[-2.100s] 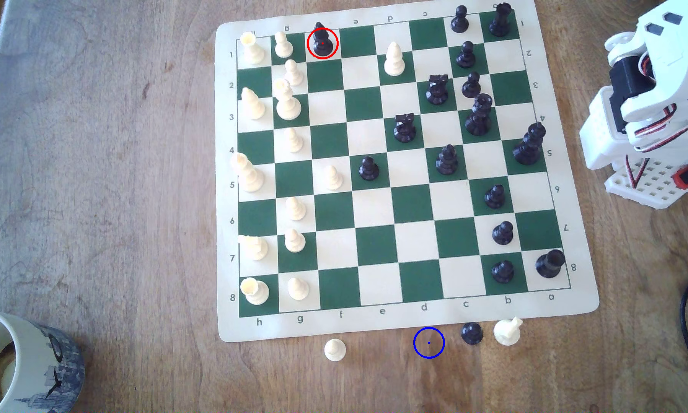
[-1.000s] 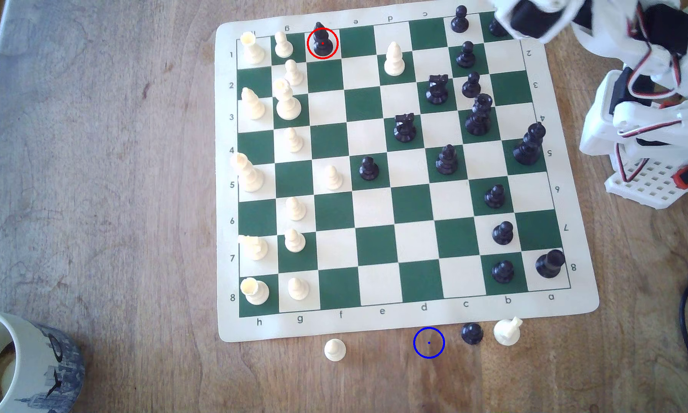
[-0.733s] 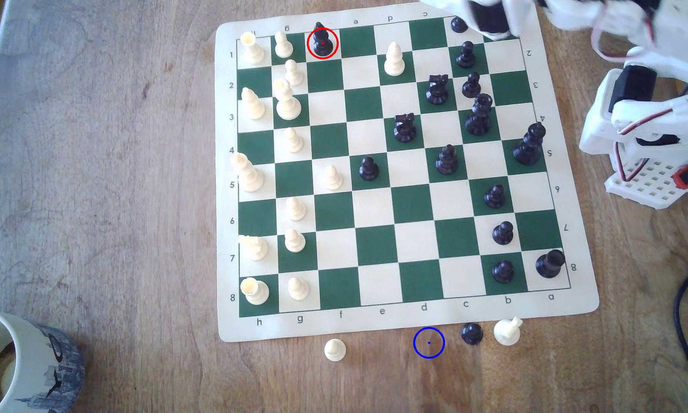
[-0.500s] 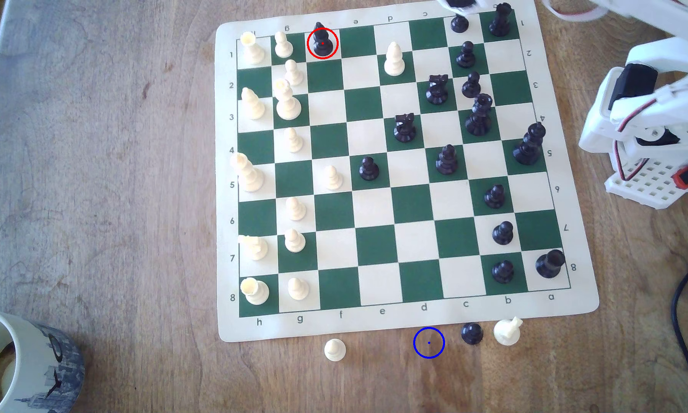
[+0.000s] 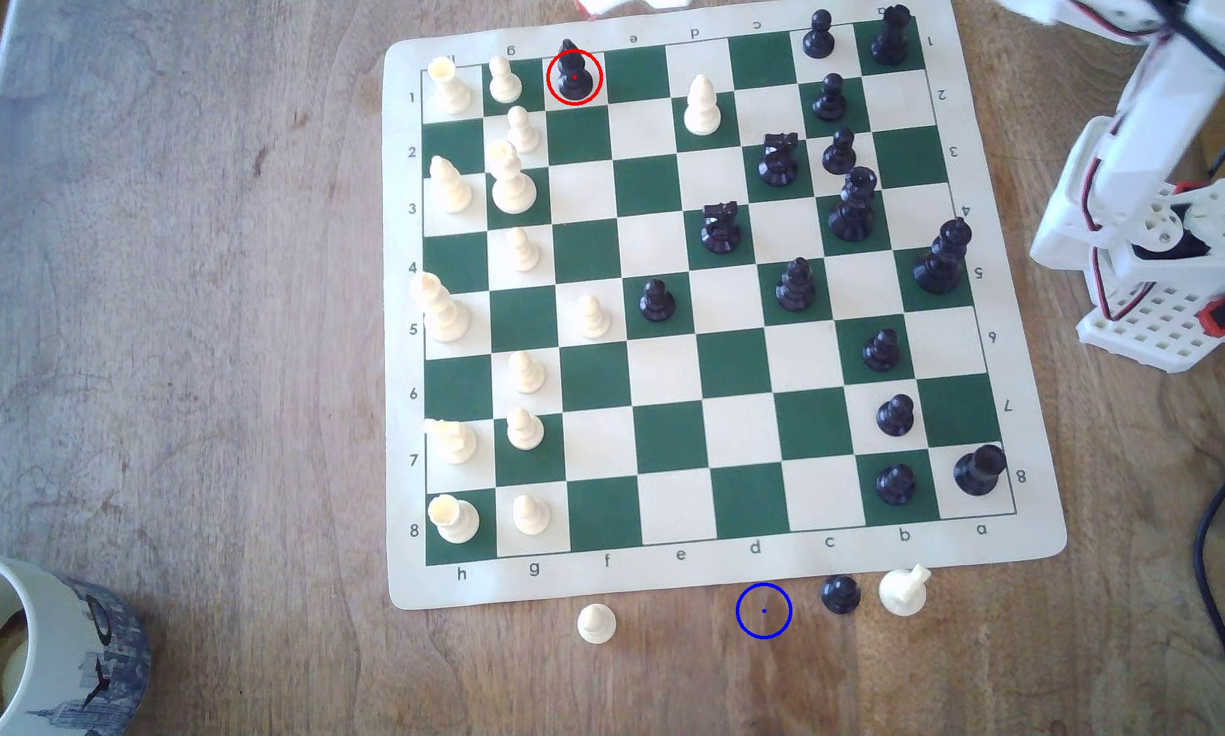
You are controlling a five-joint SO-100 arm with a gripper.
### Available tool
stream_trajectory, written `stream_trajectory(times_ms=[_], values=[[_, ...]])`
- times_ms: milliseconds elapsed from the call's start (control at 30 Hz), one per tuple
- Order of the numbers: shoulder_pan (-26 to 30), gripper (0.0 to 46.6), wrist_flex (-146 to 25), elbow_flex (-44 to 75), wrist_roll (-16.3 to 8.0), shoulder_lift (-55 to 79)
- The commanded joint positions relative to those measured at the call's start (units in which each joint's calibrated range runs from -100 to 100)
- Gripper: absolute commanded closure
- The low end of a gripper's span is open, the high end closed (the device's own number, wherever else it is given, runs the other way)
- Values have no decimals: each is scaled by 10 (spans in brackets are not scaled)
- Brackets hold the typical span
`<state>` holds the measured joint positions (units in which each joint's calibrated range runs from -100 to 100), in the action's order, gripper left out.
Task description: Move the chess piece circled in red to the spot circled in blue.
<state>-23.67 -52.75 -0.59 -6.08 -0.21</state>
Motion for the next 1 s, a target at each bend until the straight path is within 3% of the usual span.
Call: stream_trajectory(times_ms=[0, 467, 967], values=[[-1, 303, 42, 58, -2, 19], [14, 313, 93, 108, -1, 147], [3, 312, 112, 109, 7, 184]])
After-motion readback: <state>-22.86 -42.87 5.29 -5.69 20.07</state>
